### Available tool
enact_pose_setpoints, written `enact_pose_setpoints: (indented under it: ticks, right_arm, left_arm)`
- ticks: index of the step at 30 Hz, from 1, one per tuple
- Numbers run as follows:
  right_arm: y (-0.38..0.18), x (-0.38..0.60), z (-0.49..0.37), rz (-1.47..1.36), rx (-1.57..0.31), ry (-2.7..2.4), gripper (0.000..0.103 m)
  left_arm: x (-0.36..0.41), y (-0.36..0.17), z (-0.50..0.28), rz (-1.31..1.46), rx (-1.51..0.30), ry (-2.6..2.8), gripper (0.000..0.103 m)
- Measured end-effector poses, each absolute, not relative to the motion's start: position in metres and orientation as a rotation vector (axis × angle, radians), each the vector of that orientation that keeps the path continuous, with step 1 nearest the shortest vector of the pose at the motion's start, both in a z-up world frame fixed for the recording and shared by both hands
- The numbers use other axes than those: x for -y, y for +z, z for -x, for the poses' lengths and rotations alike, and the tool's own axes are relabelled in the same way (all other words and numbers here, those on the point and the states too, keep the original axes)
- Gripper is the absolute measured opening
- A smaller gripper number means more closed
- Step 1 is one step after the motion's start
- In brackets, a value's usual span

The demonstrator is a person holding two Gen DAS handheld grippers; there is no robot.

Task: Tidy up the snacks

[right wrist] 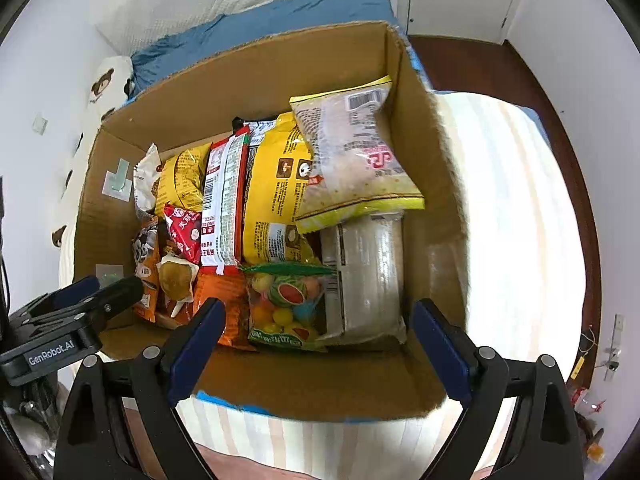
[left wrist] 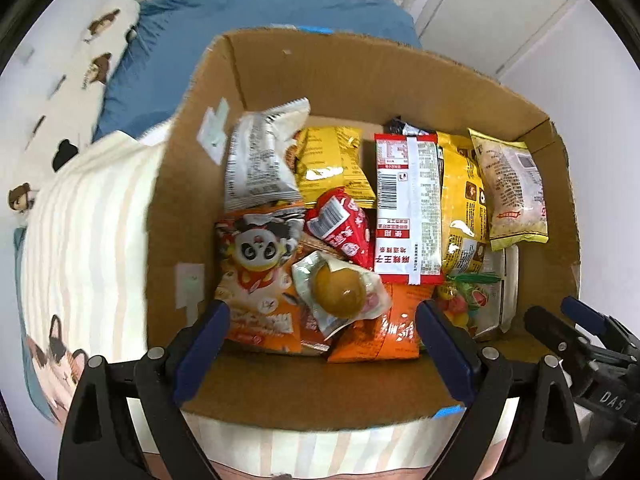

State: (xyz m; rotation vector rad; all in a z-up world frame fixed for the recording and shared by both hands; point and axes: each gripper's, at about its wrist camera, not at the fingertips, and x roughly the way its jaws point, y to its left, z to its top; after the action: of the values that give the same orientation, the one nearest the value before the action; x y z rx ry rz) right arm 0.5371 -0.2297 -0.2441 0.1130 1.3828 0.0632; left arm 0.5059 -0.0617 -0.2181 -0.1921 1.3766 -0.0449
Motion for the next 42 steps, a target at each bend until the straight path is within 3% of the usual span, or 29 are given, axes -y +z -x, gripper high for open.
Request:
enact_pose_setpoints:
  ticks: [19, 33, 35, 42]
  right_arm:
    - [-0.134, 0.231, -0.401, -0.037, -1.030, 0.066, 0.096]
    - [-0.055, 0.231, -0.263, 0.006, -0.846, 0.078, 0.101]
    - [-0.045, 0.231, -0.244, 0.005, -0.821, 0.075, 0.102]
    - [-0.015, 0.231, -0.199, 0.026, -0.748, 0.073, 0.102]
  left_arm:
    - [0.065, -0.121, -0.381, 0.097, -0.993, 0.016, 0.095]
    - [0.073, -0.062, -0.261, 0.054, -0.840, 0.015, 0.095]
    - [0.075, -0.056, -0.248, 0.053, -0.832, 0.010, 0.103]
    - [0.076, -0.034, -0.211, 0.076, -0.772, 0.006, 0.103]
